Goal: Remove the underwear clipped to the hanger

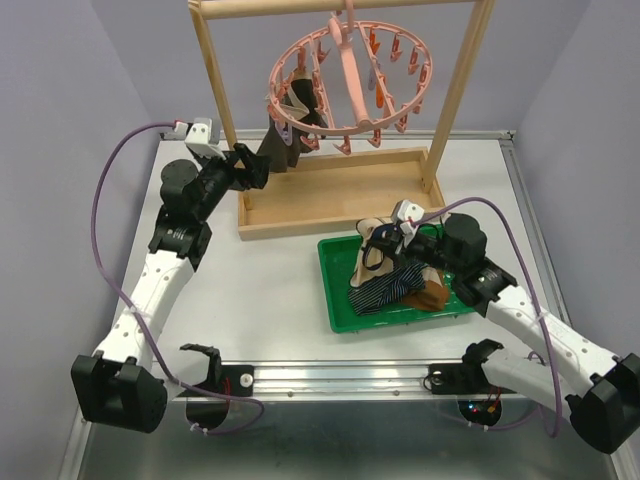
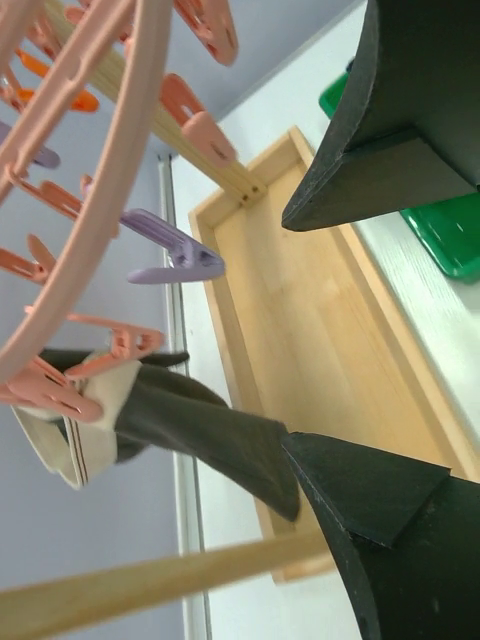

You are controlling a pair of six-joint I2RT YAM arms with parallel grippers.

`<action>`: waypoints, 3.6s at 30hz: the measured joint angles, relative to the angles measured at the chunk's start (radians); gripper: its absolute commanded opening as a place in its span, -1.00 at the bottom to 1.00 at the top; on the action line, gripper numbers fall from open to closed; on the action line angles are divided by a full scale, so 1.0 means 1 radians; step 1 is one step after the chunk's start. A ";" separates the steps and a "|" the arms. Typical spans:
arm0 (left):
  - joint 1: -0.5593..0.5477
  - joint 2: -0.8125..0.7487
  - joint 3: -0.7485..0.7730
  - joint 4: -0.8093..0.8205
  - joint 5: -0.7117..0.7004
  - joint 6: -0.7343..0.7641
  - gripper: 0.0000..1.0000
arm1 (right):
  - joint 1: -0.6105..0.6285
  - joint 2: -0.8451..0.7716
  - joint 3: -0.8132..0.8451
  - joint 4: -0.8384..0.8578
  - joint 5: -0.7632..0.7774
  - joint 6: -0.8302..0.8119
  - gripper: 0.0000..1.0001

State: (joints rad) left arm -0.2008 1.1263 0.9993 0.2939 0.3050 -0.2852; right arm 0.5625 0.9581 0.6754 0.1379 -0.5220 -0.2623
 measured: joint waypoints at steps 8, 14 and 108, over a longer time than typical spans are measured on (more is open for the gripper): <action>0.000 -0.201 -0.076 -0.130 -0.127 0.143 0.97 | 0.000 -0.120 -0.072 -0.112 0.092 -0.018 -0.99; 0.000 -0.358 -0.151 -0.171 -0.206 0.169 0.97 | -0.002 -0.171 -0.128 -0.185 0.184 -0.023 -0.99; 0.000 -0.620 -0.596 -0.003 -0.141 -0.143 0.98 | -0.033 0.291 0.224 -0.236 -0.067 -0.262 1.00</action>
State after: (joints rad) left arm -0.2008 0.5064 0.4034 0.2913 0.1638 -0.4278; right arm 0.5293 1.2495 0.8997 -0.0978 -0.5888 -0.5247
